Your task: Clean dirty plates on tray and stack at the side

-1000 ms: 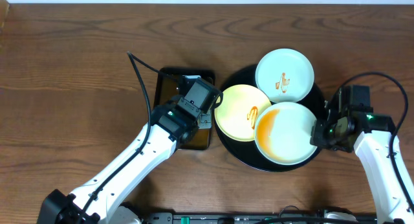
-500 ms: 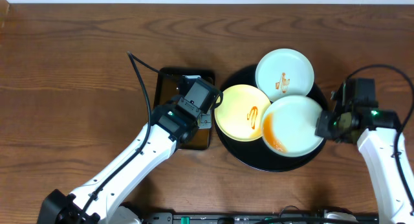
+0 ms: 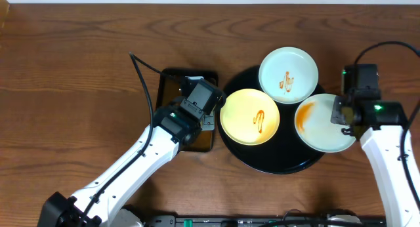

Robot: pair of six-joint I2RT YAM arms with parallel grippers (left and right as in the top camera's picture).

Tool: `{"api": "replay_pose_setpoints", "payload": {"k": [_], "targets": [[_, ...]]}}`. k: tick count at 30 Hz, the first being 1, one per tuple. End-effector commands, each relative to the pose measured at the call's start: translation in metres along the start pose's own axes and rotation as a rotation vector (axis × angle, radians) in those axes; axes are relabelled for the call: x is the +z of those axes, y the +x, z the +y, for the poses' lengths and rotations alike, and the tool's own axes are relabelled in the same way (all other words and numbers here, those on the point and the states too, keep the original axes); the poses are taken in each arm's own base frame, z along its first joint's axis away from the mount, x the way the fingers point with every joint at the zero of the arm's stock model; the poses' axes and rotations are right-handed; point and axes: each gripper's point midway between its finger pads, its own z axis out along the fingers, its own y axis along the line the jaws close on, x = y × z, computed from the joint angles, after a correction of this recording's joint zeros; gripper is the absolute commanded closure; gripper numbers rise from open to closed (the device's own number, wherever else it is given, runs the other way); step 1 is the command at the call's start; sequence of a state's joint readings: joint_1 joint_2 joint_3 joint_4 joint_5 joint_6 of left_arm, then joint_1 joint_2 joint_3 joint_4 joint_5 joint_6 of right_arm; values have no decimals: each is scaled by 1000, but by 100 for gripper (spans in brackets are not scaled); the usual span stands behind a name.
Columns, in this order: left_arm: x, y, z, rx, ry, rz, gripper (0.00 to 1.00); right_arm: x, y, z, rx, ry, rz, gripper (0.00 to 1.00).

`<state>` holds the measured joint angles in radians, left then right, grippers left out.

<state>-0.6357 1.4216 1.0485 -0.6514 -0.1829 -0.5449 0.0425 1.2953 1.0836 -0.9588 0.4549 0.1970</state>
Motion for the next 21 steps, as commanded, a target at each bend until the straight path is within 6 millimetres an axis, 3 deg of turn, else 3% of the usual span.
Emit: {"api": "replay_pose_setpoints", "payload": {"k": [1,4,8,10,14,16,19,21], "targets": [[0,-1,5,10,-17,-8,92,-16,-16,-5,-51,93,-87,99],[0,-1,5,9,-17,-8,92,-20,-16,6,-79,75,-103,99],[0,-1,5,10,-18,-8,92,-19,-8,34,-72,-102,-57,94],[0,-1,5,10,-18,-8,92,-17,-4,38,-51,-165,-27,78],[0,-1,5,10,-18,-8,92,-8,2,27,39,-225,35,66],[0,-1,5,10,-18,-8,92,-3,5,17,100,-251,67,55],[0,-1,5,10,-17,-8,92,7,12,-3,203,-275,117,50],[0,-1,5,10,-18,-8,92,14,16,-15,264,-281,141,41]]}}
